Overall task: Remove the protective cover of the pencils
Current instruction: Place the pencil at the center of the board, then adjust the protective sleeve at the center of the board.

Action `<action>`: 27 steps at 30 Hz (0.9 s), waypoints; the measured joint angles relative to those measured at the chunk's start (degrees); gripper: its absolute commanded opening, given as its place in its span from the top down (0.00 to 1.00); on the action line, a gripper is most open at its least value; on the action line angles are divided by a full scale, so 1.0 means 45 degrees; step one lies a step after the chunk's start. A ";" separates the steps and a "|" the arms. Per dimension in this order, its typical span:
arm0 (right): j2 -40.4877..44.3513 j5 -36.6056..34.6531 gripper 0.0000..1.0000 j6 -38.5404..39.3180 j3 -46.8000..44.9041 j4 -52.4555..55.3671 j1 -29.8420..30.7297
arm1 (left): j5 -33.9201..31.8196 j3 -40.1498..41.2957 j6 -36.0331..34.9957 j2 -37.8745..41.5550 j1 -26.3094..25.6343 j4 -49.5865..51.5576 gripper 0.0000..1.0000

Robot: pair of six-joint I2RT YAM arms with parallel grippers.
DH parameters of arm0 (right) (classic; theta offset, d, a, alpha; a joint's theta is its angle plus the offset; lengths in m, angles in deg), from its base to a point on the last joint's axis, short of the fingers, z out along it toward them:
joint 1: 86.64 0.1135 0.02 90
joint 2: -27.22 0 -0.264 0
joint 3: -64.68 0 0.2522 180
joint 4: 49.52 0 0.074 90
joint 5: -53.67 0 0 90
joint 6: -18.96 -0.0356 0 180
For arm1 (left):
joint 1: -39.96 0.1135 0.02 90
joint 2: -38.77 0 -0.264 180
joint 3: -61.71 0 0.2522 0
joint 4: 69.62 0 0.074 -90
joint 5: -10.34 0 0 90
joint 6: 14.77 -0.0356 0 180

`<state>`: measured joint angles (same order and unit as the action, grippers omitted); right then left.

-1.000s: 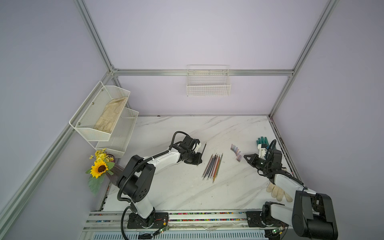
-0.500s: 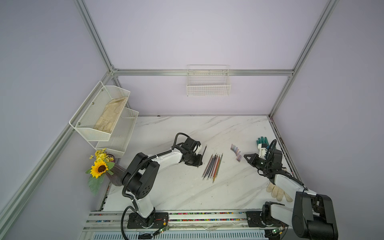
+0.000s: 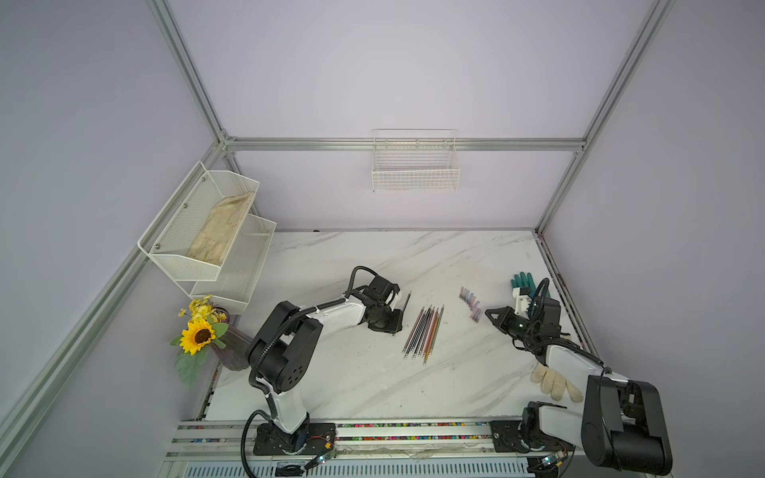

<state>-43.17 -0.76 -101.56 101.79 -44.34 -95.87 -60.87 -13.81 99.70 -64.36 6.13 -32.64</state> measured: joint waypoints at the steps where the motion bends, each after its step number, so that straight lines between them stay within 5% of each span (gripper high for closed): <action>1: 0.0000 0.0000 1.00 0.0005 0.0000 0.0000 0.0000 | -0.0034 0.0000 0.0015 -0.0044 0.0000 0.0010 0.86; 19: 0.0015 -0.0029 1.00 0.0000 0.0000 0.0000 0.0005 | -0.0301 0.0000 0.0005 -0.0238 -0.0005 0.0189 0.81; 27: 0.1472 -0.0306 1.00 0.0015 -0.0010 0.0000 0.0602 | -0.0437 -0.0015 -0.0117 0.1783 -0.0005 0.1209 0.79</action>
<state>-36.55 -2.14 -101.50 101.75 -44.34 -93.16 -62.84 -13.87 99.18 -56.34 6.11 -27.19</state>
